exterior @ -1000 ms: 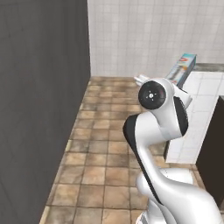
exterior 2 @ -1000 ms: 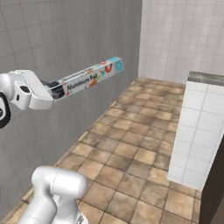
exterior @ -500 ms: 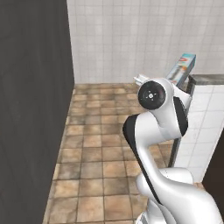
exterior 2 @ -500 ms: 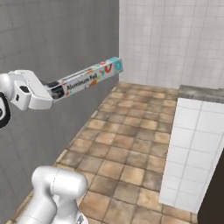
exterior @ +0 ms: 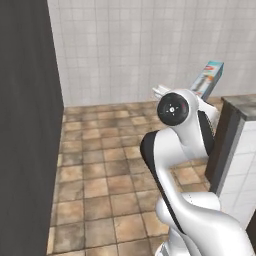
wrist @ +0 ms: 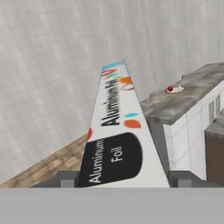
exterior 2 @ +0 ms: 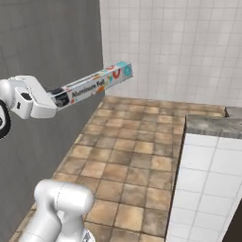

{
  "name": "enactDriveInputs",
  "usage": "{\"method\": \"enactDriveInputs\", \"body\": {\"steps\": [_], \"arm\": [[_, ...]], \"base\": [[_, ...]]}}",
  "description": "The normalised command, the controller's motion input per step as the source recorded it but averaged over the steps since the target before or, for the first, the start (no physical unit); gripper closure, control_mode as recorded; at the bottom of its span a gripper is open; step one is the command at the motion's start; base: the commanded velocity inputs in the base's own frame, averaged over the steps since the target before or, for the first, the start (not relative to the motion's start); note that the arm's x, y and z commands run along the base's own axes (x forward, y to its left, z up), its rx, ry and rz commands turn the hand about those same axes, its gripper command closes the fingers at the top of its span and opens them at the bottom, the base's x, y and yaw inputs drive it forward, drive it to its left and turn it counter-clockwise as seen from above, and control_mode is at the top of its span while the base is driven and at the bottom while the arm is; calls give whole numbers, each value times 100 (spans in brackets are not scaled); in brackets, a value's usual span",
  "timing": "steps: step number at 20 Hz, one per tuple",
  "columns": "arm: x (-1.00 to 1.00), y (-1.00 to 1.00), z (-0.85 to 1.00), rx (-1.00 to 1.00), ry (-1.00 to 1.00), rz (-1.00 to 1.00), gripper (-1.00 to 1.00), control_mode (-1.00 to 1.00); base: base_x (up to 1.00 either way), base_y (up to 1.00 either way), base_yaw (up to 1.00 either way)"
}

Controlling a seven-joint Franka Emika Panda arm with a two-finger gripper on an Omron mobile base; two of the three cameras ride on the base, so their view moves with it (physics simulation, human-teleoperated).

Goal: Retrieve the tupperware and aluminum foil from the cabinet and place them on the dining counter near the plate with garlic and bell pepper to prepare for storing leftovers.

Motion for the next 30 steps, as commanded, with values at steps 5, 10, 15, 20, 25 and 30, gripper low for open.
{"method": "enactDriveInputs", "body": {"steps": [5,10,15,20,25,30], "arm": [[0,0,0,0,0,0,100,100],[0,0,0,0,0,0,100,100],[0,0,0,0,0,0,100,100],[0,0,0,0,0,0,100,100],[0,0,0,0,0,0,100,100],[0,0,0,0,0,0,100,100]], "base": [[100,23,-32],[100,25,-35],[100,34,-37],[100,34,-41],[100,31,-43],[100,29,-46]]}}
